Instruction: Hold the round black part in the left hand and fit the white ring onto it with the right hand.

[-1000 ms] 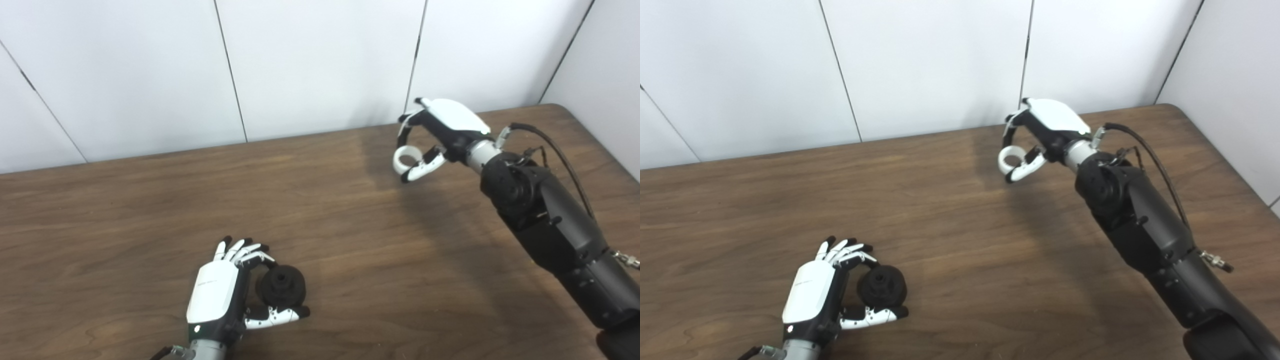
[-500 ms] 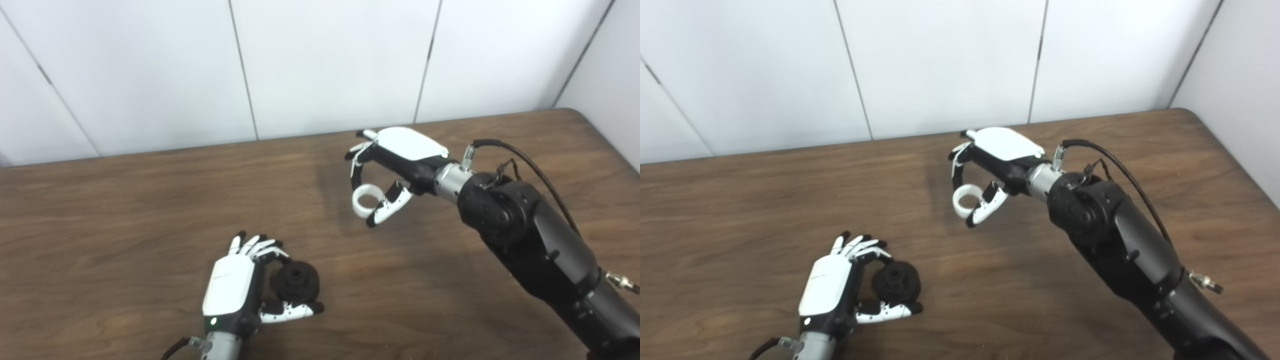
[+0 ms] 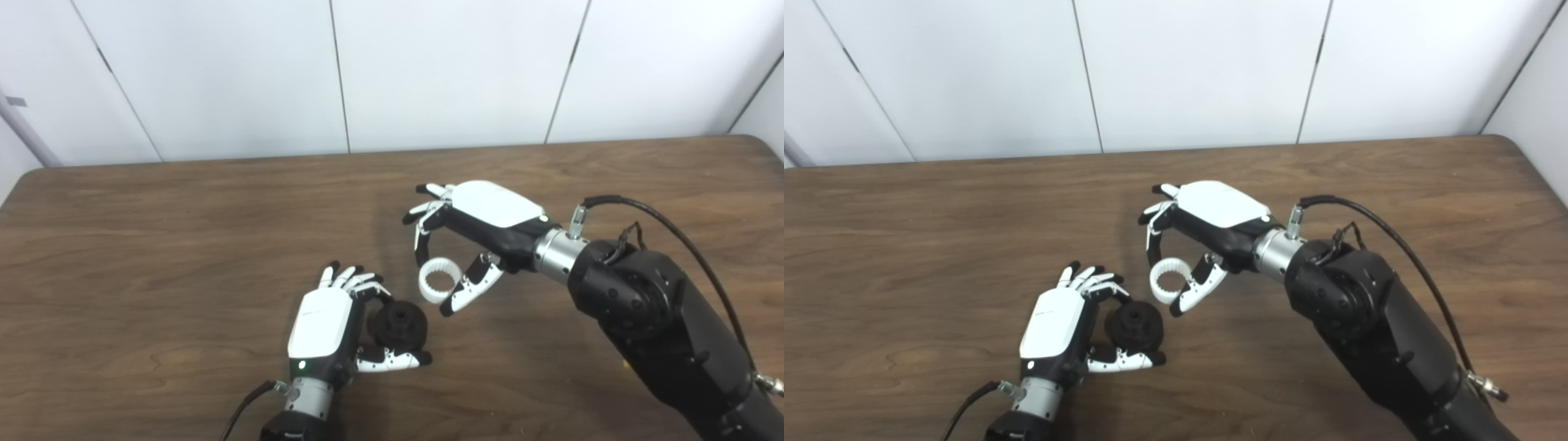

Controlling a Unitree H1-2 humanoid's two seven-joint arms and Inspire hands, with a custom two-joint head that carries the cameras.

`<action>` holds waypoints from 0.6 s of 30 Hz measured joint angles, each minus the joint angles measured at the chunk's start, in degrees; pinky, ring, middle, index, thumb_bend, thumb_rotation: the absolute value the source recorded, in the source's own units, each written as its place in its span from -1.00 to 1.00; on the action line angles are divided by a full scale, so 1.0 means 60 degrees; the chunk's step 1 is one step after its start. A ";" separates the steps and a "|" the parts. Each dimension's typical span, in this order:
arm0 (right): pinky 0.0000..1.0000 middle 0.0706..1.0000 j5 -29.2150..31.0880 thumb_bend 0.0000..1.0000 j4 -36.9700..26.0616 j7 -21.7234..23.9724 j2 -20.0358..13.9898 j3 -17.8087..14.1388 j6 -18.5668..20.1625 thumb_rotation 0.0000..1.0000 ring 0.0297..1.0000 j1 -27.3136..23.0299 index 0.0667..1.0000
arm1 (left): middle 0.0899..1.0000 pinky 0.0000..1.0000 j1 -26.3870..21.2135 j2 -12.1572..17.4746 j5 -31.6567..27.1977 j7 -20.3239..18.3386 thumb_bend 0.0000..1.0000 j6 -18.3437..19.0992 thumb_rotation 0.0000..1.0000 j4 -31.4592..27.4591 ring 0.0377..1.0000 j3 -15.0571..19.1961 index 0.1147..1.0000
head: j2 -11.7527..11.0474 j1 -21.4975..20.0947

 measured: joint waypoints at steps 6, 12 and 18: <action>1.00 0.69 -0.0006 0.04 -0.0147 0.0158 0.0328 0.0096 -0.0004 -0.71 1.00 0.0157 -0.11 | 0.53 1.00 -0.0024 -0.0039 0.0004 -0.0002 0.05 0.0185 -0.89 -0.0001 0.78 -0.0076 -0.17 | 0.0059 0.0073; 1.00 0.67 -0.0048 0.04 -0.0129 0.0149 0.0499 0.0192 -0.0236 -0.72 1.00 0.0444 -0.11 | 0.53 1.00 -0.0052 -0.0062 0.0006 -0.0016 0.05 0.0262 -0.89 -0.0011 0.77 -0.0137 -0.17 | 0.0088 0.0103; 1.00 0.67 -0.0199 0.05 0.0136 0.0003 0.0736 0.0223 -0.0554 -0.72 1.00 0.0532 -0.11 | 0.54 1.00 -0.0078 -0.0082 0.0122 -0.0044 0.05 0.0296 -0.89 -0.0014 0.77 -0.0187 -0.17 | 0.0117 0.0132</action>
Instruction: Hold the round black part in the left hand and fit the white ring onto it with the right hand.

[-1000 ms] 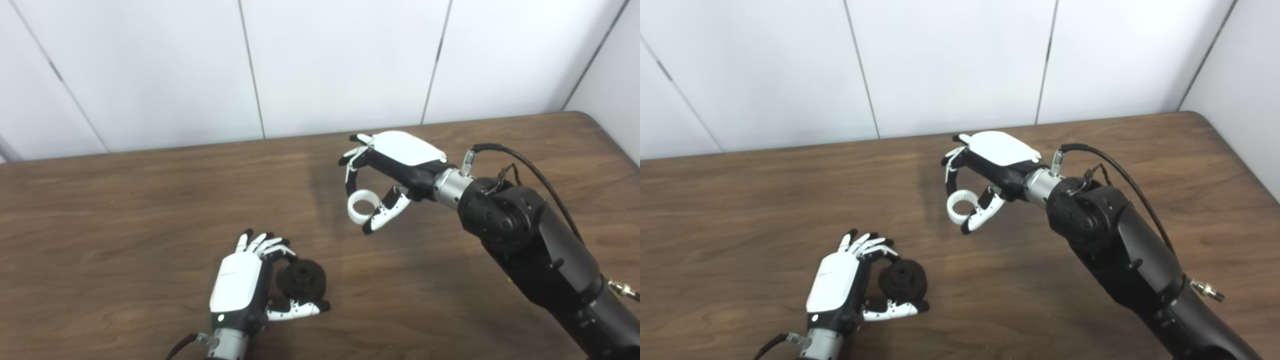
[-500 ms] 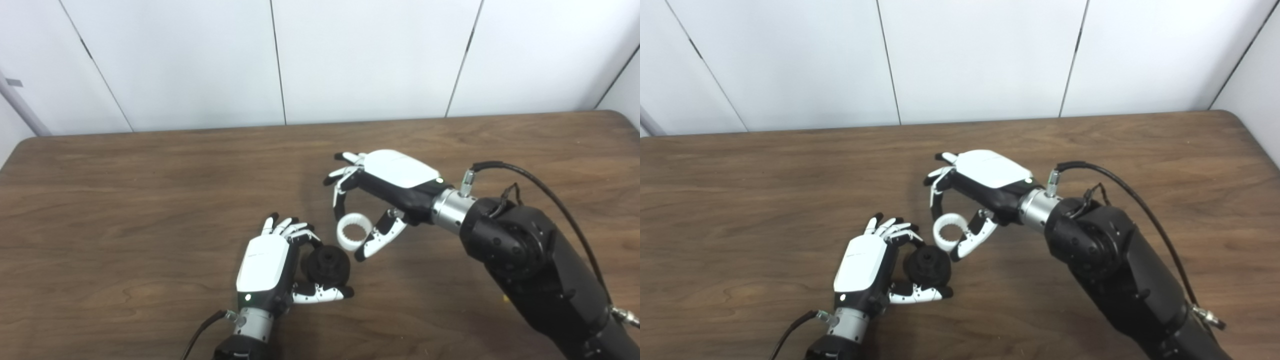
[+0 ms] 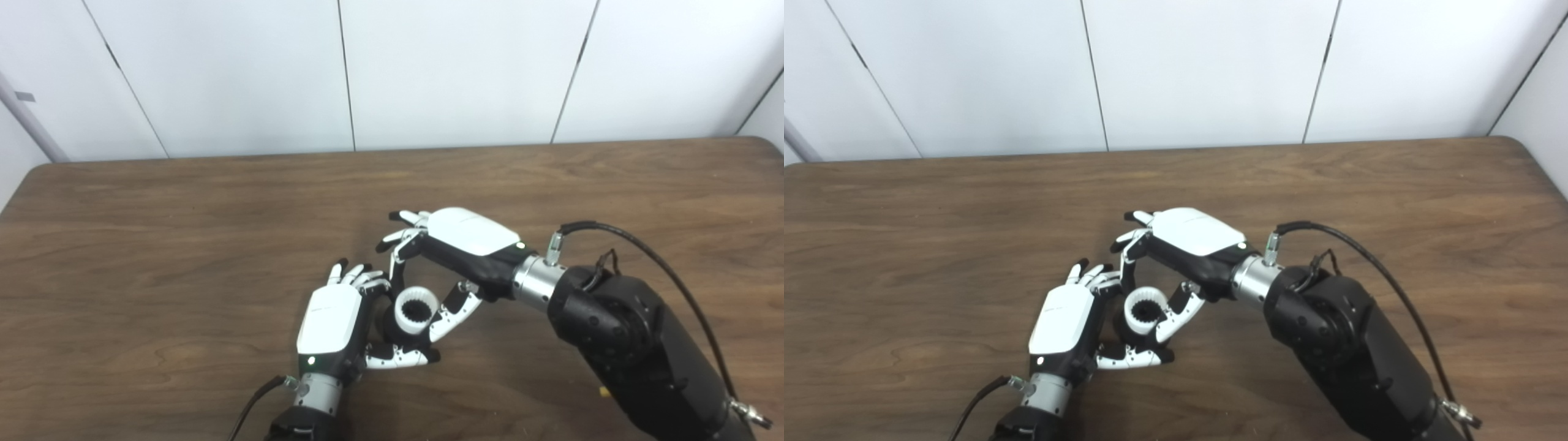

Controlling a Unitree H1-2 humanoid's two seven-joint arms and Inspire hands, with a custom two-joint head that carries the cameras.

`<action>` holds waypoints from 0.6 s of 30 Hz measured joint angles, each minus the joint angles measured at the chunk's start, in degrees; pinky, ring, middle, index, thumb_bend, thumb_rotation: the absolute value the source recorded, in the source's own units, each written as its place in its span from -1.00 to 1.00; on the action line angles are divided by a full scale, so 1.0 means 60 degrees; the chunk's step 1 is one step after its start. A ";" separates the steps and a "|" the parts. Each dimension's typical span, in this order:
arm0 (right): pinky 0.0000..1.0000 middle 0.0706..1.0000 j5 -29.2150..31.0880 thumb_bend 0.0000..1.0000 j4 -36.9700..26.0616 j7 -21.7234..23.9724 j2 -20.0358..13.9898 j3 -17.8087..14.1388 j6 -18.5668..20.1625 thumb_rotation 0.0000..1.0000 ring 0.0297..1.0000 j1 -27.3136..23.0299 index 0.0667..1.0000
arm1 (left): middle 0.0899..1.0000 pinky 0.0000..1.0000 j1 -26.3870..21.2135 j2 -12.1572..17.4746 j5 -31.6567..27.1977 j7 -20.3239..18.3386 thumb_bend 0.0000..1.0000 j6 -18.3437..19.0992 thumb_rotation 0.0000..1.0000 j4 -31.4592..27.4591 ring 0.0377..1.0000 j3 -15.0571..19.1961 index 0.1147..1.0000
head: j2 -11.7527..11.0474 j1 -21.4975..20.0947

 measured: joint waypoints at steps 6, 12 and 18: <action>1.00 0.67 -0.0031 0.04 0.0207 -0.0110 0.0060 -0.0008 -0.0257 -0.72 1.00 0.0109 -0.11 | 0.54 1.00 0.0000 -0.0046 0.0030 -0.0003 0.05 0.0032 -0.89 0.0000 0.78 -0.0011 -0.17 | 0.0029 0.0015; 1.00 0.68 -0.0045 0.04 0.0488 -0.0287 0.0149 -0.0068 -0.0412 -0.72 1.00 0.0125 -0.11 | 0.55 1.00 -0.0001 -0.0064 0.0036 -0.0009 0.05 0.0061 -0.89 -0.0001 0.79 -0.0025 -0.17 | 0.0044 0.0044; 1.00 0.69 -0.0075 0.04 0.0639 -0.0360 0.0209 -0.0124 -0.0413 -0.72 1.00 0.0126 -0.11 | 0.56 1.00 0.0000 -0.0071 0.0043 -0.0055 0.05 0.0172 -0.89 -0.0053 0.80 -0.0073 -0.17 | 0.0073 0.0015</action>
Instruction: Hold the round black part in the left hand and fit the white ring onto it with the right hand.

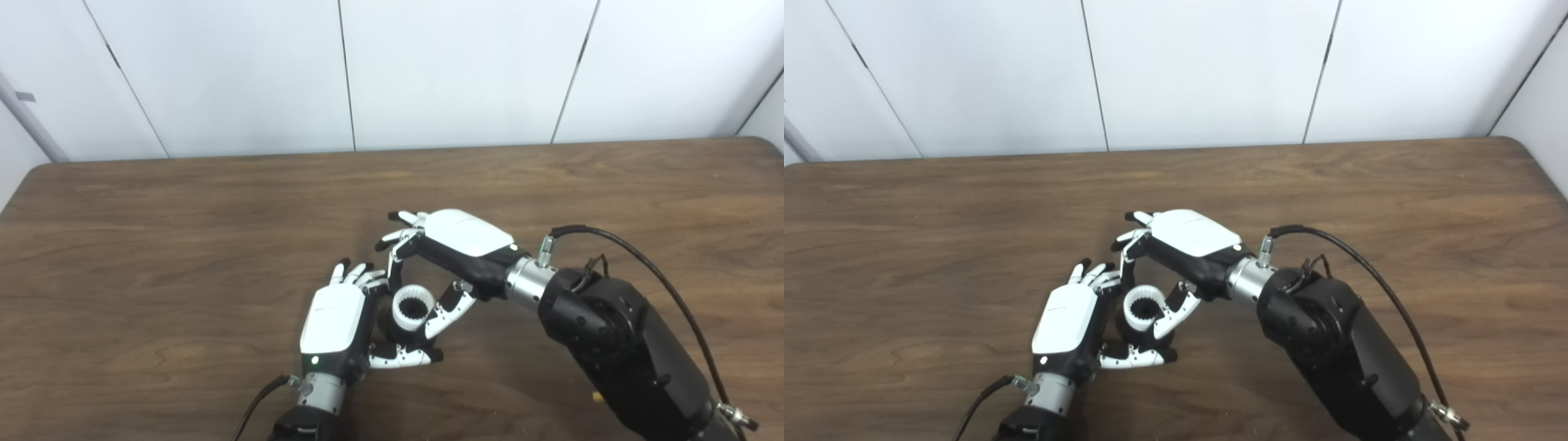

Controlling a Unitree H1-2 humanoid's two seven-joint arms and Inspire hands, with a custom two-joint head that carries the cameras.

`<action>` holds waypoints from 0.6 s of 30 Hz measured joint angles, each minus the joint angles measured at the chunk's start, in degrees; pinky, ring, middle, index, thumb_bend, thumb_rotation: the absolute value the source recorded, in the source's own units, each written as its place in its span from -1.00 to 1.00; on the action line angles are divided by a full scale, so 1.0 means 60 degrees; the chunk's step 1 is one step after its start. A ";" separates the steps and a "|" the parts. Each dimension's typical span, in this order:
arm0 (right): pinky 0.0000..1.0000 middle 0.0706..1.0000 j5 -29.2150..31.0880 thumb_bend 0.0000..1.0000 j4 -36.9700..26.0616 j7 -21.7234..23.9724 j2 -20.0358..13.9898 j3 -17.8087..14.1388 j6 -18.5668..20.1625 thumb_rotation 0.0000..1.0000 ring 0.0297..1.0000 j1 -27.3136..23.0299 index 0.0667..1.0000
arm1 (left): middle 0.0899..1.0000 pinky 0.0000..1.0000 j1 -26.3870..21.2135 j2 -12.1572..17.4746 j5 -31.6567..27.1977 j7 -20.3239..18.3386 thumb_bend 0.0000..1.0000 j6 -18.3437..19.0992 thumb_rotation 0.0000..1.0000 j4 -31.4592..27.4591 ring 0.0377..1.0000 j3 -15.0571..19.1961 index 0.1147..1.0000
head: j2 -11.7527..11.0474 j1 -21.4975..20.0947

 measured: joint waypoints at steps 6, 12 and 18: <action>1.00 0.69 -0.0061 0.04 0.0097 -0.0003 0.0000 -0.0075 0.0003 -0.72 1.00 0.0000 -0.11 | 0.55 1.00 0.0000 -0.0005 0.0007 -0.0151 0.05 0.0118 -0.89 -0.0097 0.80 -0.0029 -0.17 | 0.0044 0.0000; 1.00 0.69 -0.0061 0.04 0.0162 -0.0023 0.0005 -0.0135 0.0003 -0.72 1.00 0.0002 -0.11 | 0.56 1.00 0.0003 -0.0002 0.0012 -0.0202 0.05 0.0136 -0.89 -0.0144 0.81 -0.0039 -0.17 | 0.0073 -0.0015; 1.00 0.68 -0.0105 0.05 0.0336 -0.0025 0.0054 -0.0134 0.0002 -0.72 1.00 0.0005 -0.11 | 0.54 1.00 0.0008 -0.0002 0.0015 -0.0214 0.05 0.0140 -0.89 -0.0159 0.79 -0.0047 -0.17 | 0.0088 0.0015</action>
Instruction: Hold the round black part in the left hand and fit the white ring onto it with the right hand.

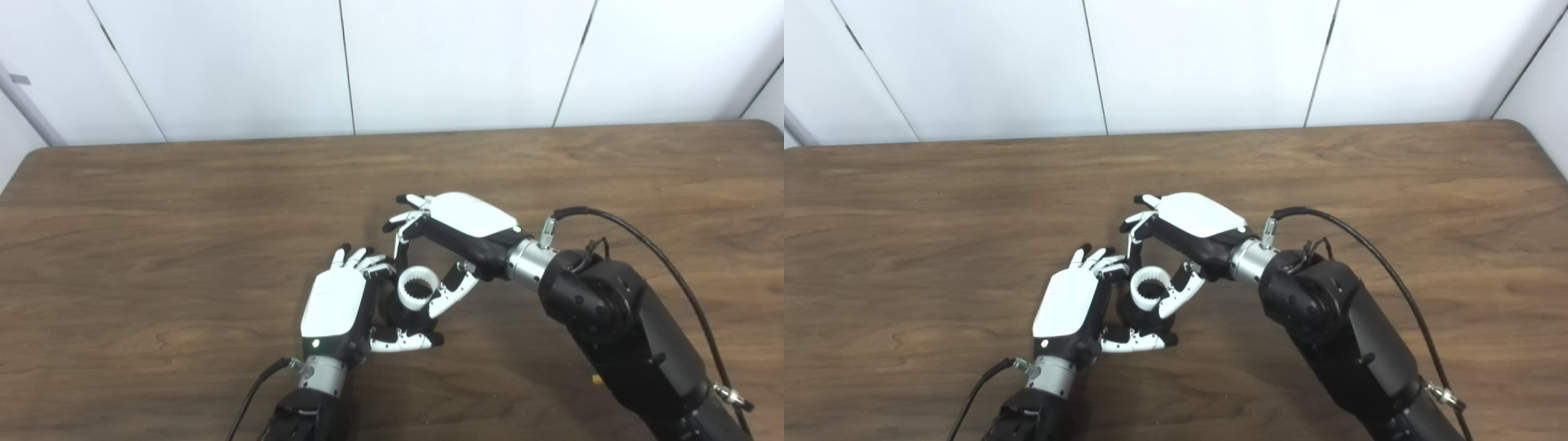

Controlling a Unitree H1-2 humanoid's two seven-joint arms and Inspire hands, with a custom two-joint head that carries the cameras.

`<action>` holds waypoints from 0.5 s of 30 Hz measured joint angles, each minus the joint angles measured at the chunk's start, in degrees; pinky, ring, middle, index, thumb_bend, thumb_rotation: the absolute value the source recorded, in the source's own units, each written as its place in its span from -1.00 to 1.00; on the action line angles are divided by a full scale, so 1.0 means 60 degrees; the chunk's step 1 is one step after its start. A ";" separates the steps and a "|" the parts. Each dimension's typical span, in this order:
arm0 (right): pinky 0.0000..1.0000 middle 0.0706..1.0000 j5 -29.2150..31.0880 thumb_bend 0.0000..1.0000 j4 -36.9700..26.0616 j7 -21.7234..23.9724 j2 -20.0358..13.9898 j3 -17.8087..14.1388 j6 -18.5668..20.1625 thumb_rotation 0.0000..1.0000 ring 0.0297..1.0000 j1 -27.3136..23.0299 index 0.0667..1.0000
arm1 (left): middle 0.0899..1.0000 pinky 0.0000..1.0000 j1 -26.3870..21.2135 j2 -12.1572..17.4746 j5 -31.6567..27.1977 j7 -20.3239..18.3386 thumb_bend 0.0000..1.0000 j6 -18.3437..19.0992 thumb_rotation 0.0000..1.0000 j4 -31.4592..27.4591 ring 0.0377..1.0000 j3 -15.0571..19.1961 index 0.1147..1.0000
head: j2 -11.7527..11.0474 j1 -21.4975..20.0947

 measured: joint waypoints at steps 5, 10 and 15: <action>1.00 0.68 -0.0014 0.04 0.0001 -0.0001 0.0002 0.0005 0.0000 -0.72 1.00 0.0001 -0.11 | 0.55 1.00 0.0000 -0.0001 0.0020 -0.0002 0.05 0.0004 -0.89 -0.0003 0.80 -0.0018 -0.17 | 0.0029 0.0015; 1.00 0.68 -0.0026 0.04 0.0031 -0.0001 0.0014 0.0035 -0.0002 -0.72 1.00 0.0008 -0.11 | 0.55 1.00 0.0000 -0.0001 0.0023 -0.0003 0.05 0.0005 -0.89 -0.0007 0.81 -0.0026 -0.17 | 0.0015 0.0015; 1.00 0.67 -0.0037 0.05 0.0070 -0.0016 0.0045 0.0096 -0.0035 -0.73 1.00 0.0023 -0.11 | 0.55 1.00 -0.0002 -0.0002 0.0023 0.0004 0.05 0.0005 -0.89 -0.0003 0.81 -0.0032 -0.17 | 0.0015 0.0029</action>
